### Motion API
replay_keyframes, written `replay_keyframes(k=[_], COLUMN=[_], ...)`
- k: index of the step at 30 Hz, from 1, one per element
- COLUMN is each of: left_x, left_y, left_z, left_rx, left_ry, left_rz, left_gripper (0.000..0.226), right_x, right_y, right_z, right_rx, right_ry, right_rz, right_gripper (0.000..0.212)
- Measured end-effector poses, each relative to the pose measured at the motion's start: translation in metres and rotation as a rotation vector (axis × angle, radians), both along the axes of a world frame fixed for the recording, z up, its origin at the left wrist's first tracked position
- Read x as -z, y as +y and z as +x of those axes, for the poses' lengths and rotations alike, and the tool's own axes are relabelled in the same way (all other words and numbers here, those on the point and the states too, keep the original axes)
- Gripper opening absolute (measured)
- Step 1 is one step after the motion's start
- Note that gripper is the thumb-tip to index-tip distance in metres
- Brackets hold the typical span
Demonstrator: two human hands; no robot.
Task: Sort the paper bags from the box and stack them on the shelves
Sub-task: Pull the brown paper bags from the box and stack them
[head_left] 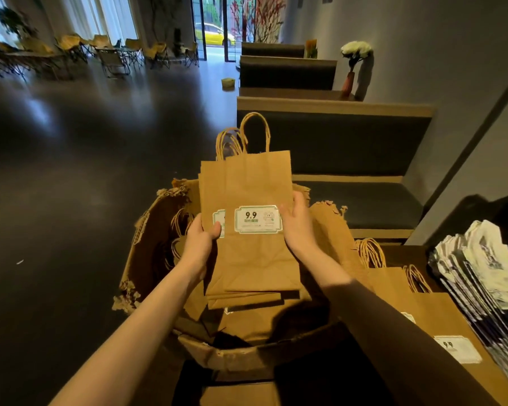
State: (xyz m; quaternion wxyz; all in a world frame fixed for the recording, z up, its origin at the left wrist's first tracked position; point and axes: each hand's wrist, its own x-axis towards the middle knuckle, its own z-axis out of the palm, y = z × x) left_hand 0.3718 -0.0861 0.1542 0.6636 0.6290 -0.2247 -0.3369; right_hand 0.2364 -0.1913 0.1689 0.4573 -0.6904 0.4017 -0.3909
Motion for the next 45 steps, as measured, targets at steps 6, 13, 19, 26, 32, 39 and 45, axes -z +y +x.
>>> replay_keyframes(k=[6,13,19,26,32,39,45], left_x=[-0.030,-0.053,-0.069,-0.091,-0.095,-0.061,-0.048], left_y=[0.002,-0.004,-0.020,-0.066,-0.100,-0.116,-0.126], left_z=[-0.020,-0.057,-0.100,-0.174,-0.254,-0.337,-0.389], left_rx=[0.082,0.163,0.354,0.418,0.393,0.241,0.154], left_ry=[-0.197,-0.364,-0.504,-0.522,-0.326,-0.092,0.756], left_rz=[-0.108,-0.174,-0.219,-0.154,0.042,0.186,-0.018], left_gripper=[0.037,0.043,0.043,0.043,0.039,0.047,0.035], right_x=[-0.014,-0.036,-0.070,-0.086,-0.098,-0.103,-0.098], right_y=[0.017,0.015,-0.008,-0.055,-0.105,-0.134,-0.135], right_z=[-0.006,-0.038,-0.102,-0.182,-0.258,-0.353,-0.396], right_rx=[0.036,0.103,0.095,0.070,0.110,0.184,0.272], right_ry=[-0.055,-0.187,-0.351,-0.406,-0.449,-0.546,-0.588], right_rz=[0.007,0.066,0.187,0.246,0.183,0.170,0.181], right_gripper=[0.042,0.045,0.053,0.054,0.058,0.055,0.074])
